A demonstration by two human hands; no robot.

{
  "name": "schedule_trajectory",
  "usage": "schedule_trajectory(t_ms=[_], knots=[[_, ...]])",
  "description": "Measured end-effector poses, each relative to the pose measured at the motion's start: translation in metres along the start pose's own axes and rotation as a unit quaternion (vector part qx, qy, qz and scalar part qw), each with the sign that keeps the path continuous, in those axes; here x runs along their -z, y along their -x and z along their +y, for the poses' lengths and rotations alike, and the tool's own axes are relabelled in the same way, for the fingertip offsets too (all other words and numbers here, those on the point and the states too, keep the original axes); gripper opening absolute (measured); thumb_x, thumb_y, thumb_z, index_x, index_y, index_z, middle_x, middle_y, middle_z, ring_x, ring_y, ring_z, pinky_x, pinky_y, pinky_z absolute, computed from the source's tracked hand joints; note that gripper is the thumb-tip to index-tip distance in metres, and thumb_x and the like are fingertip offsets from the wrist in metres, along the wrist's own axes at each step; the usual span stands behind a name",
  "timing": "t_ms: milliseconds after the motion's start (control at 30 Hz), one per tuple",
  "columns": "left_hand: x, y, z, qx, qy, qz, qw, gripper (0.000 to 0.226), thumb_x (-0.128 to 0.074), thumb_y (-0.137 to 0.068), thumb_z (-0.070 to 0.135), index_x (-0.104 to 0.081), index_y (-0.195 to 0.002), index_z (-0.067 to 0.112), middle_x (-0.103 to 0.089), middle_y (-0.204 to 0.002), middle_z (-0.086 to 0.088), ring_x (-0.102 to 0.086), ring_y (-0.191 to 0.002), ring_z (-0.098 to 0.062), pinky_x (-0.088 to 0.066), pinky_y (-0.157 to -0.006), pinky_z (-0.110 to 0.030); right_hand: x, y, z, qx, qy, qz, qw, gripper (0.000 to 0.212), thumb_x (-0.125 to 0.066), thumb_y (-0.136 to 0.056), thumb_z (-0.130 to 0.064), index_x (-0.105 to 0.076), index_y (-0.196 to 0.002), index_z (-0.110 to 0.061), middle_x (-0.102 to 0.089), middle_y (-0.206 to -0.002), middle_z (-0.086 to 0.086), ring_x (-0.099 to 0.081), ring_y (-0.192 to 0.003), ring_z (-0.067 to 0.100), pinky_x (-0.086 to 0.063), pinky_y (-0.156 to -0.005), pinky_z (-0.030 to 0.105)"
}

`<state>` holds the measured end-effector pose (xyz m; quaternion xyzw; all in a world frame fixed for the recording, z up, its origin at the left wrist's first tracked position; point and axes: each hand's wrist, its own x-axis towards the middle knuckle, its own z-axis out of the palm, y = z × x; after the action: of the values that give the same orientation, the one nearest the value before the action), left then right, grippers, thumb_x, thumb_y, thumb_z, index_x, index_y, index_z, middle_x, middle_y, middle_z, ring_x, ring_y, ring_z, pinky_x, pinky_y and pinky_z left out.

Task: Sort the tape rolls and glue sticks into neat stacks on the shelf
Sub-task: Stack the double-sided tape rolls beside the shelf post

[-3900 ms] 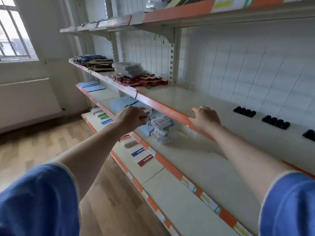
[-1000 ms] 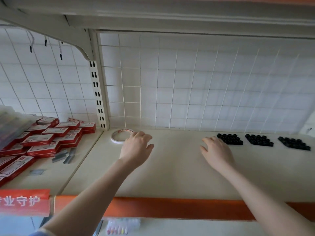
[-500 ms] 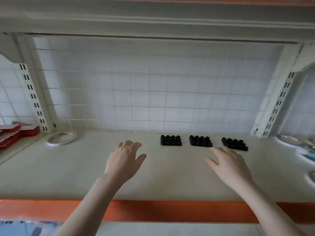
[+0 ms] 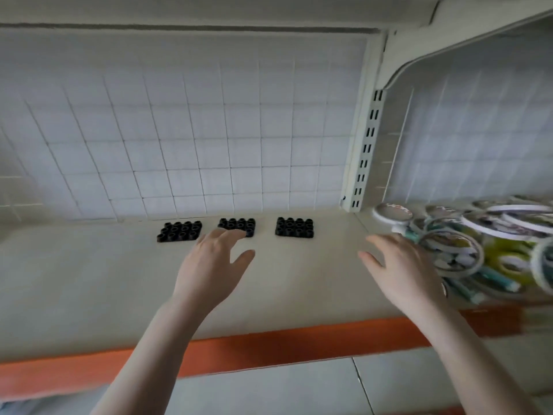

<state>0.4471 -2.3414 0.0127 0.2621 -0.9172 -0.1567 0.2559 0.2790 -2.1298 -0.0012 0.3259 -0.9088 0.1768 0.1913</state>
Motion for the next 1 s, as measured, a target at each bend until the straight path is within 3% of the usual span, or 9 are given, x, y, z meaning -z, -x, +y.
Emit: schedule_trajectory(t_ms=[133, 333, 533, 700, 1000], knots=[[-0.02, -0.003, 0.026, -0.037, 0.017, -0.02, 0.999, 0.043, -0.054, -0.091, 0.04, -0.051, -0.131, 0.023, -0.049, -0.134, 0.003, -0.042, -0.124, -0.016, -0.036, -0.096, -0.03, 0.007, 0.01, 0.036, -0.047, 0.012, 0.029, 0.998, 0.035, -0.055, -0.091, -0.032, -0.062, -0.119, -0.012, -0.064, -0.115, 0.01, -0.058, -0.104, 0.028, -0.044, -0.085, 0.037], [-0.04, -0.005, 0.074, -0.059, 0.028, -0.03, 0.997, 0.042, -0.055, -0.09, 0.039, -0.053, -0.129, 0.023, -0.052, -0.13, 0.002, -0.043, -0.122, -0.016, -0.037, -0.095, -0.03, 0.021, 0.016, 0.09, -0.03, 0.02, 0.081, 0.996, 0.017, -0.067, -0.082, -0.019, -0.07, -0.095, -0.008, -0.068, -0.089, 0.011, -0.063, -0.077, 0.031, -0.048, -0.064, 0.034], [-0.076, 0.007, 0.139, -0.056, 0.047, -0.015, 0.997, 0.041, -0.055, -0.09, 0.038, -0.054, -0.128, 0.024, -0.051, -0.13, 0.006, -0.043, -0.121, -0.013, -0.034, -0.092, -0.022, 0.03, 0.016, 0.152, 0.058, -0.005, 0.119, 0.991, 0.017, -0.071, -0.077, -0.011, -0.071, -0.094, -0.006, -0.069, -0.085, 0.01, -0.064, -0.076, 0.032, -0.053, -0.066, 0.04], [-0.111, 0.025, 0.193, -0.005, 0.053, -0.012, 0.998, 0.039, -0.056, -0.09, 0.038, -0.055, -0.126, 0.024, -0.053, -0.126, 0.007, -0.046, -0.117, -0.012, -0.033, -0.09, -0.021, 0.051, 0.009, 0.206, 0.159, -0.05, 0.137, 0.976, 0.016, -0.067, -0.08, -0.01, -0.07, -0.096, -0.006, -0.068, -0.091, 0.008, -0.063, -0.075, 0.028, -0.053, -0.07, 0.038], [-0.128, 0.023, 0.254, 0.008, 0.026, -0.004, 1.0, 0.037, -0.059, -0.089, 0.034, -0.058, -0.124, 0.023, -0.054, -0.126, 0.007, -0.045, -0.117, -0.013, -0.032, -0.087, -0.019, 0.059, -0.01, 0.257, 0.184, -0.075, 0.178, 0.964, 0.024, -0.068, -0.08, -0.007, -0.069, -0.103, -0.003, -0.068, -0.096, 0.011, -0.064, -0.086, 0.031, -0.051, -0.079, 0.038]])
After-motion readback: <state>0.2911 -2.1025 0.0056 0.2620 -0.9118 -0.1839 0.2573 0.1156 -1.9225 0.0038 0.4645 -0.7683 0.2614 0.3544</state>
